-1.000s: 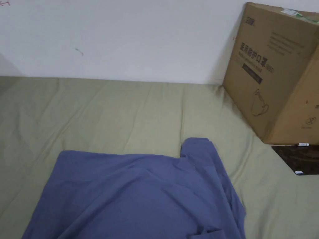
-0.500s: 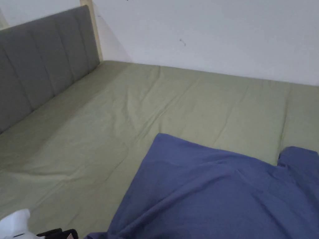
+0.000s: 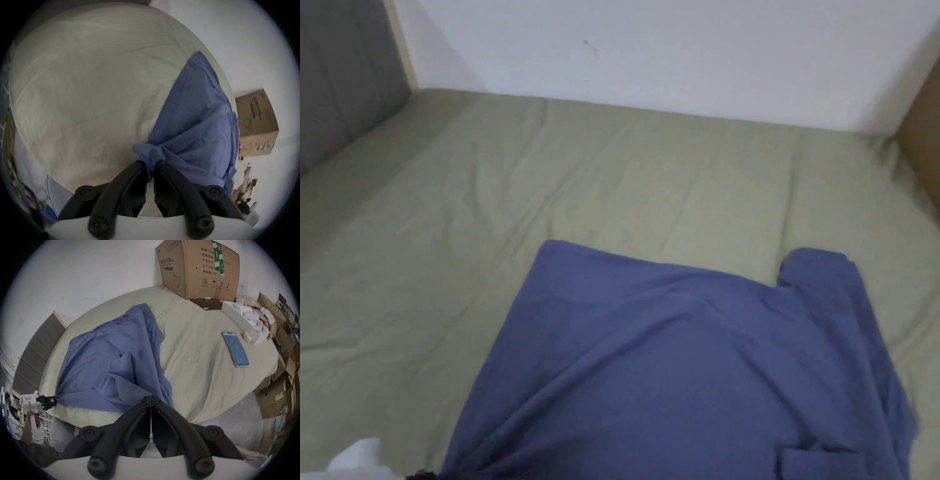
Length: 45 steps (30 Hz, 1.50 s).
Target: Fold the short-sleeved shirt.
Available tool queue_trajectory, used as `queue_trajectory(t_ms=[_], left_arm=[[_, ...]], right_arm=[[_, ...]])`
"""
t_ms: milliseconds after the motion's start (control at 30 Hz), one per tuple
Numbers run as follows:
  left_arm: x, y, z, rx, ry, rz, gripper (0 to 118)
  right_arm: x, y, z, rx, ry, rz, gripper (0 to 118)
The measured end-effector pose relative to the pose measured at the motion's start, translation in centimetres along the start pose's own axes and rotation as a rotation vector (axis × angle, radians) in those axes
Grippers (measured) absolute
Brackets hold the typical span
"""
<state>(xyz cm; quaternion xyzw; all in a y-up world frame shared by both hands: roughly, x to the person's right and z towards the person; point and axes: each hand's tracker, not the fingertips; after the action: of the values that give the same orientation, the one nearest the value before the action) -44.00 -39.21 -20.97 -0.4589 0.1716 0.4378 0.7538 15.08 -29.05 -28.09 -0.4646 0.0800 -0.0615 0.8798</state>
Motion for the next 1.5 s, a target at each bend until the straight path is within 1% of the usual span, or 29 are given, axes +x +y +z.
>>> queue_trajectory(t_ms=[67, 100, 133, 167, 200, 300, 367, 433, 500, 533, 567, 600, 633, 700, 733, 800, 833, 900, 933, 967, 1033, 1067, 1133, 1167, 1200, 1267, 1367, 1433, 1500], left_arm=[[-0.6, -0.1, -0.3, -0.015, -0.006, -0.004, 7], [-0.9, -0.1, -0.8, -0.025, -0.008, -0.005, 7], [-0.6, -0.2, -0.6, -0.024, -0.010, -0.007, 7], [-0.4, -0.1, -0.8, -0.023, -0.008, -0.009, 7], [-0.2, 0.0, -0.9, -0.024, -0.001, -0.019, 7], [0.9, -0.2, -1.0, -0.021, 0.059, -0.122, 7], [1.4, -0.3, -1.3, -0.018, 0.075, -0.138, 7], [1.9, -1.1, -1.0, -0.014, 0.075, -0.124, 7], [1.8, -1.5, -0.9, -0.007, 0.062, -0.098, 7], [2.2, -1.6, -0.4, -0.001, 0.057, -0.093, 7], [2.4, -2.1, -0.3, 0.014, 0.053, -0.086, 7], [2.8, -2.4, 0.1, 0.029, 0.053, -0.066, 7], [3.1, -2.5, 0.5, 0.035, 0.044, -0.035, 7], [2.9, -2.1, 1.8, 0.036, 0.019, -0.004, 7], [3.2, -2.2, 2.5, 0.052, -0.021, 0.004, 7], [3.7, -0.9, 3.9, 0.078, -0.151, 0.002, 7], [4.1, -0.4, 4.3, 0.091, -0.188, 0.010, 7], [5.0, 0.7, 5.6, 0.110, -0.228, 0.025, 7], [4.2, -0.5, 3.7, 0.120, -0.237, 0.019, 7], [4.3, -0.4, 3.7, 0.138, -0.252, 0.003, 7], [4.2, -0.3, 3.7, 0.147, -0.220, -0.062, 7], [6.0, 5.8, 3.5, 0.152, -0.192, -0.113, 7], [6.6, 5.4, 2.8, 0.159, -0.177, -0.211, 7], [9.7, 7.9, 1.5, 0.161, -0.151, -0.253, 7], [14.4, 12.0, -0.4, 0.157, -0.126, -0.277, 7], [16.2, 13.1, -3.0, 0.140, -0.101, -0.291, 7], [17.6, 14.4, -7.1, 0.071, -0.007, -0.275, 7], [17.9, 14.6, -9.3, 0.018, 0.054, -0.286, 7], [16.9, 14.9, -11.7, -0.015, 0.099, -0.327, 7]], right_arm=[[0.3, 0.1, -0.2, 0.012, -0.007, -0.006, 2], [0.6, 0.2, -0.7, 0.017, -0.014, -0.011, 9], [0.7, 0.2, -1.2, 0.018, -0.027, -0.016, 31], [0.5, 0.4, -1.6, 0.011, -0.062, -0.024, 71], [0.5, 0.3, -2.1, 0.004, -0.083, -0.031, 85], [0.7, 0.1, -3.6, -0.055, -0.025, -0.057, 85], [0.3, -0.1, -5.0, -0.109, -0.020, -0.056, 85], [-0.6, -0.3, -6.0, -0.162, -0.025, -0.003, 85], [-1.6, -0.9, -7.5, -0.207, -0.040, 0.090, 83], [-2.0, -1.2, -8.0, -0.216, -0.056, 0.130, 75], [-1.7, -1.7, -9.1, -0.210, -0.099, 0.177, 47], [-2.1, -1.8, -9.1, -0.196, -0.121, 0.198, 20], [-2.3, -1.8, -8.8, -0.190, -0.099, 0.174, 10], [-1.6, -1.1, -7.7, -0.144, -0.041, 0.099, 8], [-1.5, -0.7, -7.2, -0.127, -0.027, 0.083, 8], [-1.4, 1.0, -6.5, -0.098, -0.021, 0.083, 8], [-1.4, 1.7, -6.3, -0.068, -0.023, 0.078, 8], [-1.3, 3.8, -6.2, -0.017, 0.006, 0.055, 8], [-1.3, 4.8, -6.4, 0.002, 0.013, 0.042, 8], [-1.7, 6.3, -6.5, 0.025, 0.024, 0.035, 8], [-1.8, 8.8, -7.3, 0.061, 0.014, 0.037, 8], [-1.9, 10.3, -7.8, 0.077, 0.017, 0.047, 8], [-2.4, 13.0, -8.9, 0.102, 0.021, 0.054, 8], [-2.5, 14.4, -10.0, 0.102, 0.019, 0.053, 8], [-2.6, 15.6, -11.2, 0.109, 0.015, 0.052, 8], [-2.8, 17.5, -13.7, 0.096, 0.001, 0.034, 8], [-2.4, 19.3, -19.1, 0.007, -0.012, 0.005, 8], [-2.3, 19.8, -21.8, -0.068, -0.028, -0.008, 8], [-1.6, 19.6, -24.7, -0.101, -0.033, -0.018, 8]])
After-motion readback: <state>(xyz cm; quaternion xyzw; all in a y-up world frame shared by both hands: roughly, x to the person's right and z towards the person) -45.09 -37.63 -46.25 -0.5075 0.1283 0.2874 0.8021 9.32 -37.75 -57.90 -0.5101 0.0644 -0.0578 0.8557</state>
